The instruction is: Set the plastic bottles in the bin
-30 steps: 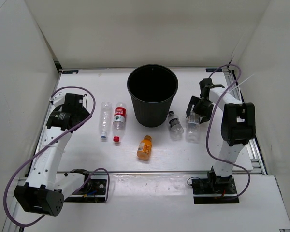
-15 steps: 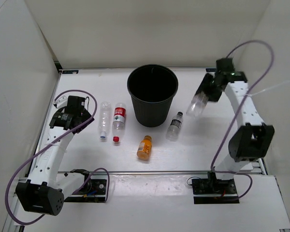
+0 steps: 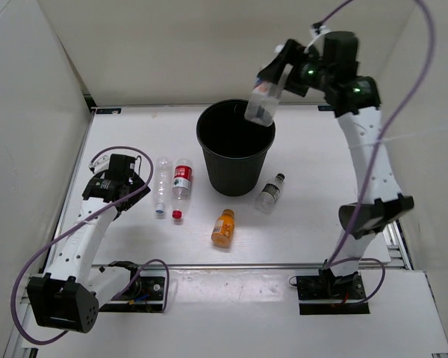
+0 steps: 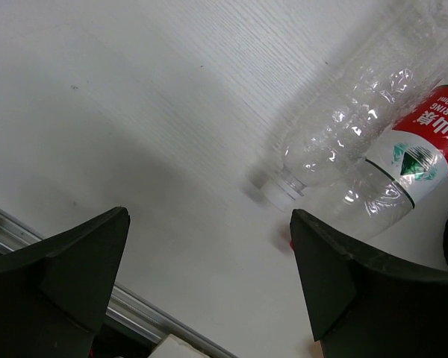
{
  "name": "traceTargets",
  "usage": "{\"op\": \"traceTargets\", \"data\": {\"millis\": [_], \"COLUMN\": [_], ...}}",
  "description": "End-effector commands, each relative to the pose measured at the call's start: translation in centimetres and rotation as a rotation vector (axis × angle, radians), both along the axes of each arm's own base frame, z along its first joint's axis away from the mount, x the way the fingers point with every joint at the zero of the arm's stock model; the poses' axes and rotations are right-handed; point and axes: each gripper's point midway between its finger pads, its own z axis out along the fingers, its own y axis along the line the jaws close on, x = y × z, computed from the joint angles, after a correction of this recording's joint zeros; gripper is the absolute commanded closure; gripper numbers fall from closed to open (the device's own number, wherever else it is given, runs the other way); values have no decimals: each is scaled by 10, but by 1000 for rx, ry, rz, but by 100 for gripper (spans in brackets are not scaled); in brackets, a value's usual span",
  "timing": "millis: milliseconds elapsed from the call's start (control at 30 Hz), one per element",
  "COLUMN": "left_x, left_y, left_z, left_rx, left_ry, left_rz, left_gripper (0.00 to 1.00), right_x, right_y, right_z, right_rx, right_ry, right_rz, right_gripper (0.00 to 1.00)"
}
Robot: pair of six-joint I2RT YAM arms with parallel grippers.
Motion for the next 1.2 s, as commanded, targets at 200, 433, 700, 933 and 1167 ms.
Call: {"op": "traceTargets", "data": {"millis": [200, 433, 700, 933, 1167], "left_x": [20, 75, 131, 145, 141], "left_y": [-11, -33, -65, -80, -84], "left_z": [17, 22, -10, -52, -88], "left_rx": [-8, -37, -58, -121, -158], "left_ry": [-89, -123, -55, 50, 146], "left_rz": [-153, -282, -397, -430, -407], "left_gripper": [10, 20, 18, 16, 15], "right_x": [-14, -34, -61, -68, -69], "right_y": [5, -15, -34, -48, -52], "right_z": [-17, -20, -26, -22, -20], "right_rx": [-31, -22, -49, -62, -84], "right_ry": [39, 82, 95, 81, 59], "right_rz": [62, 93, 93, 67, 52], "right_gripper": [0, 0, 0, 0, 0]}}
